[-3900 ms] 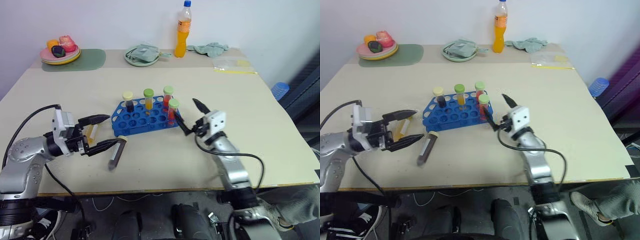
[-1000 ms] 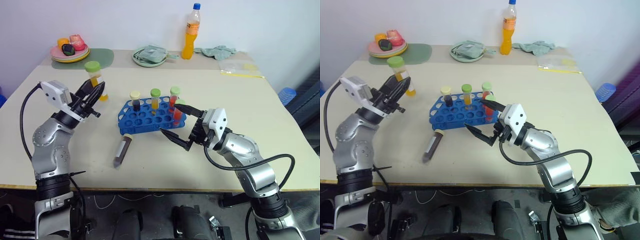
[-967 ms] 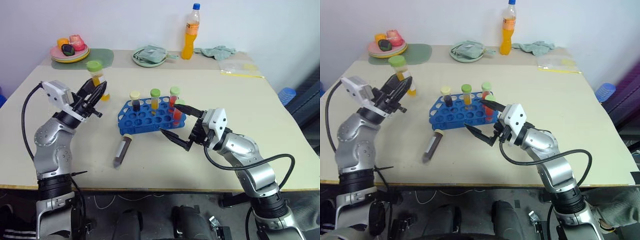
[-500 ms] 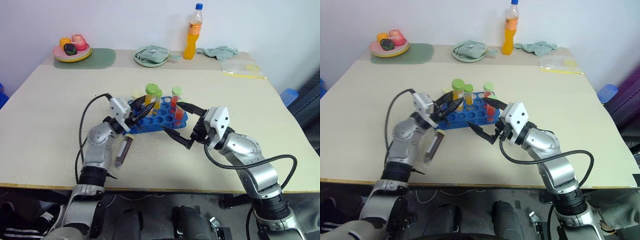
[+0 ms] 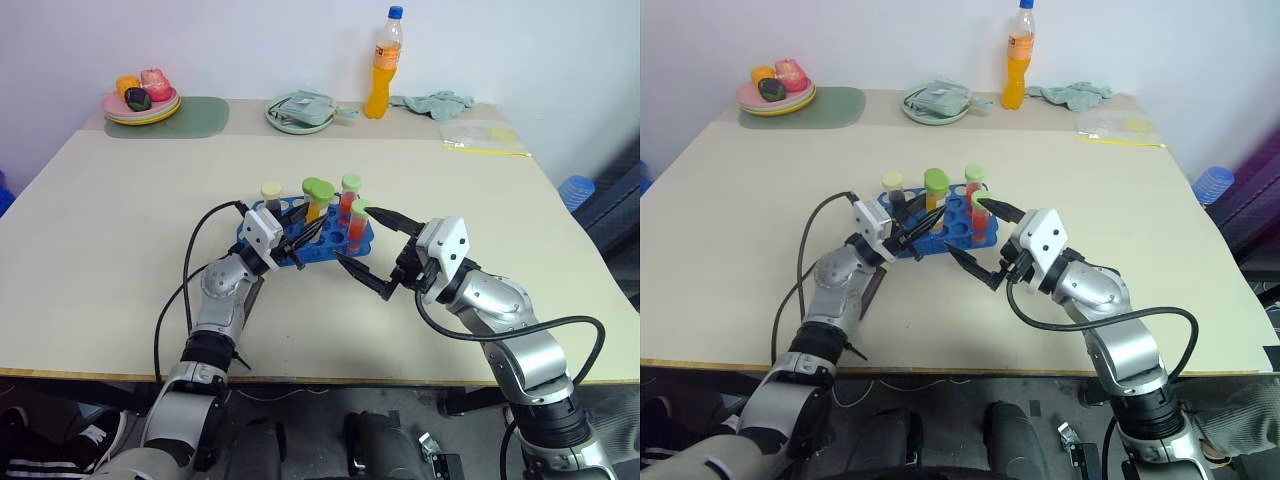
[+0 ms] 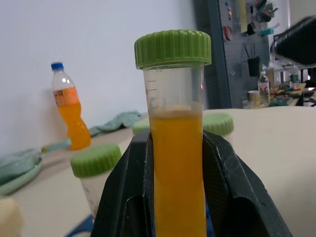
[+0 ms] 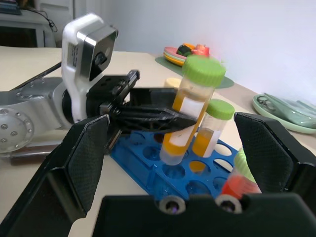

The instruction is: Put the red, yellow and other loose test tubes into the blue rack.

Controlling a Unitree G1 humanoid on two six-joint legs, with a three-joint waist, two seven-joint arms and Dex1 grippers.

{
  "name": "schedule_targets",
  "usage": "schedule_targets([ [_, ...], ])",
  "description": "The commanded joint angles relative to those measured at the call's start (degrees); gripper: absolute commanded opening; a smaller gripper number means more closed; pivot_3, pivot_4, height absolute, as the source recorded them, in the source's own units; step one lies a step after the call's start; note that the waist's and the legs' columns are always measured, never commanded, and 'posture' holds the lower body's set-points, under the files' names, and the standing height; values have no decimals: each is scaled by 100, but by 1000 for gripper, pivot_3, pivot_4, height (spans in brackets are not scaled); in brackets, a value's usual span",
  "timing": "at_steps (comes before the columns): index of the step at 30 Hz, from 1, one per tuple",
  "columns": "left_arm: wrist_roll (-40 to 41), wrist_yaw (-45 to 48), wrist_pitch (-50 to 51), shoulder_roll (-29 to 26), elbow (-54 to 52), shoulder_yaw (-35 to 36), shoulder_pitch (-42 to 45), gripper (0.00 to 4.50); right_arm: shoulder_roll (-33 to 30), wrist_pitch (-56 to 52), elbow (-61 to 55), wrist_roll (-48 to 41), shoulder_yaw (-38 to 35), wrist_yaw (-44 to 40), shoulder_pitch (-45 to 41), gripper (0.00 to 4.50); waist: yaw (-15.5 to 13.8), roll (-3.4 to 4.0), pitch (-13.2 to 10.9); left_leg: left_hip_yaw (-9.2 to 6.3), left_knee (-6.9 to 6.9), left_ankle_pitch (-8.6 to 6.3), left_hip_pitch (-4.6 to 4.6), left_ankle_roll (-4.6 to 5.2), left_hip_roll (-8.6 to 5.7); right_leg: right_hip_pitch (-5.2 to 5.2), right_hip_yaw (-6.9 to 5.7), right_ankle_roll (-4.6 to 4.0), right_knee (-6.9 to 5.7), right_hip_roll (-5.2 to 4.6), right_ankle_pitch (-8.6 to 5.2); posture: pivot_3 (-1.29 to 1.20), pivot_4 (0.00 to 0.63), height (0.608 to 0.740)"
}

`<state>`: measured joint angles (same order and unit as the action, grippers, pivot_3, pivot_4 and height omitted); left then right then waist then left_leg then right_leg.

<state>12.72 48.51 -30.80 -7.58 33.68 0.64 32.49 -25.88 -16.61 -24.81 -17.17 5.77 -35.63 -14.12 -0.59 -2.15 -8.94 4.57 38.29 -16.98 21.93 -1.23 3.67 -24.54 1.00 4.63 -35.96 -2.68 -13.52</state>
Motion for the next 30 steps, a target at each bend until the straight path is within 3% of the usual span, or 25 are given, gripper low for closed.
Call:
schedule_targets([
  [1, -18, 15, -256, 56, 109, -71, -60, 788, -46, 10, -354, -39, -149, 37, 52, 4500, -2, 8, 5, 0, 0, 0, -2, 0, 0, 1, 1, 0, 0, 0, 0, 0, 150, 740],
  [17, -38, -158, -417, 230, 850, 53, 230, 788, -46, -42, -450, 22, -172, 144, 125, 4500, -2, 65, 38, 3, -5, -2, -28, 3, -2, 22, 4, -19, 2, -1, -12, 0, 150, 740],
  [30, 112, 150, 317, 350, 760, 33, 52, 788, -28, -26, -432, 81, -170, 226, 71, 4500, 8, 76, 45, 2, -8, -5, -39, 9, -2, 32, 5, -21, 6, 0, -14, 0, 150, 740],
])
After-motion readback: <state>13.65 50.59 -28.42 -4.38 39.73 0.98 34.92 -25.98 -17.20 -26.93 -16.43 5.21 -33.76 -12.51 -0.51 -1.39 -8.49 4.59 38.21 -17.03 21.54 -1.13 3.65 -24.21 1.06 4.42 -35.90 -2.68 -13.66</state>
